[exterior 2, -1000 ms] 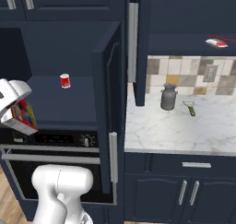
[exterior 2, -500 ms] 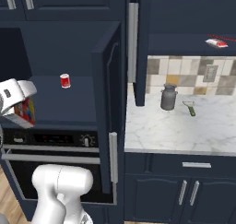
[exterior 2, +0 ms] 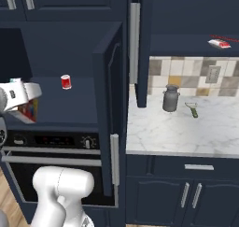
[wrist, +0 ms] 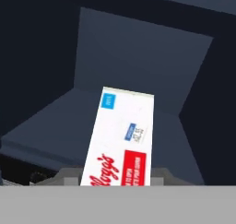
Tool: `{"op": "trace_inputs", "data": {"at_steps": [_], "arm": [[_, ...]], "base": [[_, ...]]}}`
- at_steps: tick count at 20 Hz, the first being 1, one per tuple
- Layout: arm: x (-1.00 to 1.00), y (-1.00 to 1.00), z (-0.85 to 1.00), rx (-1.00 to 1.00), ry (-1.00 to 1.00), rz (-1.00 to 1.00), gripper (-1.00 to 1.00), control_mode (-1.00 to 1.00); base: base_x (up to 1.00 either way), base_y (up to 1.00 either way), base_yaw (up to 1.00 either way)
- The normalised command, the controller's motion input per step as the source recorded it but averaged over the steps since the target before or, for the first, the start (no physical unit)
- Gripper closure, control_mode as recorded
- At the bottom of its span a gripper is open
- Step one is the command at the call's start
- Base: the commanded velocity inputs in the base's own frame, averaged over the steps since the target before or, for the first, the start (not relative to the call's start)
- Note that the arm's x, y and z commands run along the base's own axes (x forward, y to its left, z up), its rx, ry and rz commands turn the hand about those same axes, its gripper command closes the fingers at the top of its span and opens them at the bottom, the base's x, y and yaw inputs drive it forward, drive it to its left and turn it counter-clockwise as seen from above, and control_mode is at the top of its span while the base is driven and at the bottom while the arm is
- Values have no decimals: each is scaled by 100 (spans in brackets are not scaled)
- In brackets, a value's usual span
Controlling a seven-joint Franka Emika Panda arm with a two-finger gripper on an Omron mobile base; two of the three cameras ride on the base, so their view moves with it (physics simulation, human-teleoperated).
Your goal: Pick the cereal and bar from the counter and place them in the cabinets closest to them.
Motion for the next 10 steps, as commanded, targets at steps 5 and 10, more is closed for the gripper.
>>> {"op": "trace_inputs", "data": {"at_steps": [5, 10], "arm": [[48, 0, 0, 7, 13, -5, 100, -100], [48, 0, -1, 8, 16, -5, 100, -100]], "base": [[0, 0, 0], [0, 0, 0]]}}
